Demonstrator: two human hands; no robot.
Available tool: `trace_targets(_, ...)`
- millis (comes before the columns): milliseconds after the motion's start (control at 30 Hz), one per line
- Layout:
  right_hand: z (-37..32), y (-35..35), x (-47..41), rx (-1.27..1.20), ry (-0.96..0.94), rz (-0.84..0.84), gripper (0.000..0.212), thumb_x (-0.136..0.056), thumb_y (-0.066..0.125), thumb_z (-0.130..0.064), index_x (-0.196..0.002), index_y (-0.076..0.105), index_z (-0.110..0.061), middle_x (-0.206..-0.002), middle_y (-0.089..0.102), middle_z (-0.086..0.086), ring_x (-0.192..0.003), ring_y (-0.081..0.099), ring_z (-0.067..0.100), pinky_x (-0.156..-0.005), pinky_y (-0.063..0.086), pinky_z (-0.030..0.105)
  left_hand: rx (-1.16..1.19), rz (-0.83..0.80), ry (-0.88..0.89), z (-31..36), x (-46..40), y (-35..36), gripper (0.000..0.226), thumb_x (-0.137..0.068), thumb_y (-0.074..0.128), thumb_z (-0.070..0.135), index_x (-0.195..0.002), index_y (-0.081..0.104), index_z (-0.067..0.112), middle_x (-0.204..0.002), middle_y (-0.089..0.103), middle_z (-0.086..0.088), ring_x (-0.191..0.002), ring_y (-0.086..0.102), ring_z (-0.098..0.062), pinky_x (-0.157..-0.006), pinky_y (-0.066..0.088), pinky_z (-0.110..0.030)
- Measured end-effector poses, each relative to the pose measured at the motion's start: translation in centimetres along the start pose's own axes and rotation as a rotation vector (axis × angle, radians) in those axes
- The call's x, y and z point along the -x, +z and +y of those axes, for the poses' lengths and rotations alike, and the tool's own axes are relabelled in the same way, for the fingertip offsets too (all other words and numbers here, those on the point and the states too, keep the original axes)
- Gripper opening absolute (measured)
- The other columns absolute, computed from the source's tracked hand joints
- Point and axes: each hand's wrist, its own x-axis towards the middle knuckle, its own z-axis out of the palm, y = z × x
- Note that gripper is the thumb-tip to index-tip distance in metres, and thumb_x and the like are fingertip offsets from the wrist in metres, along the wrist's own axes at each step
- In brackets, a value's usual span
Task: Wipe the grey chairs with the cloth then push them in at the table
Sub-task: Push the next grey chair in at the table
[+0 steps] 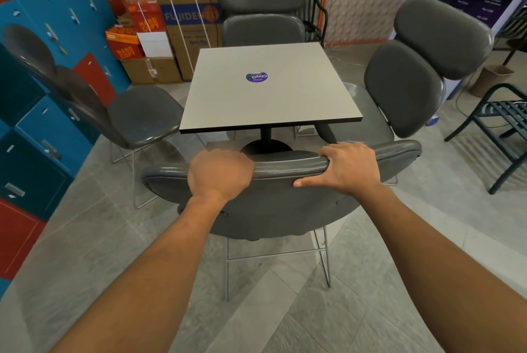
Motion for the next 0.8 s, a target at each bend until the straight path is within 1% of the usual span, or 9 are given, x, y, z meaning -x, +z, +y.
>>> trace_targets(100, -0.1, 0.0, -0.4, 0.007, -0.003, -0.001, 0.09, -0.053, 0.027, -0.111, -0.073, 0.061, -0.03, -0.066, 0.057, -0.013, -0.066, 0.054, 0.011, -0.061, 0.034, 0.028, -0.002, 0.0, 0.001, -0.3, -0.4, 0.1, 0.052, -0.099, 0.049, 0.03, -0.05, 0.054, 0.015, -0.045, 0.028, 0.008, -0.045, 0.036, -0.018, -0.06, 0.033, -0.031)
trace_targets(200, -0.1, 0.0, -0.9, 0.014, -0.007, -0.012, 0.088, -0.054, 0.028, -0.11, -0.071, 0.057, -0.029, -0.066, 0.056, -0.012, -0.064, 0.053, 0.011, -0.06, 0.033, 0.028, -0.006, -0.016, -0.007, -0.5, -0.9, 0.3, 0.053, -0.1, 0.048, 0.031, -0.049, 0.052, 0.016, -0.044, 0.029, 0.007, -0.043, 0.032, -0.015, -0.06, 0.032, -0.031)
trace_targets(267, -0.1, 0.1, -1.1, 0.022, -0.005, -0.012, 0.088, -0.054, 0.028, -0.11, -0.072, 0.058, -0.029, -0.066, 0.056, -0.012, -0.064, 0.053, 0.011, -0.06, 0.034, 0.028, -0.02, -0.034, -0.012, -0.5, -1.1, 0.4, 0.053, -0.1, 0.047, 0.032, -0.049, 0.052, 0.016, -0.045, 0.031, 0.006, -0.044, 0.03, -0.013, -0.061, 0.032, -0.031)
trace_targets(467, -0.2, 0.2, -1.8, 0.025, 0.003, -0.016, 0.087, -0.054, 0.03, -0.109, -0.074, 0.059, -0.029, -0.066, 0.055, -0.013, -0.064, 0.052, 0.011, -0.06, 0.033, 0.027, 0.002, -0.051, -0.016, -0.9, -2.0, 0.8, 0.053, -0.1, 0.046, 0.033, -0.049, 0.051, 0.017, -0.045, 0.034, 0.005, -0.045, 0.041, -0.017, -0.06, 0.036, -0.031)
trace_targets(667, -0.1, 0.4, -1.9, 0.01, 0.009, -0.025, 0.089, -0.054, 0.027, -0.11, -0.071, 0.059, -0.029, -0.064, 0.053, -0.013, -0.063, 0.052, 0.01, -0.062, 0.04, 0.028, 0.004, -0.044, -0.026, -0.8, -1.9, 1.0, 0.053, -0.098, 0.046, 0.032, -0.047, 0.041, 0.021, -0.044, 0.03, 0.008, -0.043, 0.028, -0.011, -0.059, 0.033, -0.031)
trace_targets(733, 0.0, 0.6, -1.8, 0.001, 0.002, -0.031, 0.088, -0.055, 0.028, -0.11, -0.073, 0.059, -0.03, -0.066, 0.055, -0.013, -0.065, 0.053, 0.01, -0.065, 0.04, 0.028, -0.004, -0.042, -0.03, -0.7, -1.8, 1.0, 0.052, -0.099, 0.045, 0.032, -0.048, 0.041, 0.022, -0.045, 0.03, 0.008, -0.043, 0.029, -0.011, -0.06, 0.036, -0.032)
trace_targets(800, 0.1, 0.6, -1.8, -0.015, -0.004, -0.032, 0.087, -0.056, 0.028, -0.109, -0.072, 0.058, -0.029, -0.065, 0.054, -0.013, -0.064, 0.052, 0.009, -0.067, 0.043, 0.029, -0.005, -0.037, -0.034, -0.6, -1.7, 1.0, 0.051, -0.099, 0.045, 0.033, -0.049, 0.046, 0.021, -0.046, 0.031, 0.008, -0.044, 0.033, -0.013, -0.06, 0.04, -0.032)
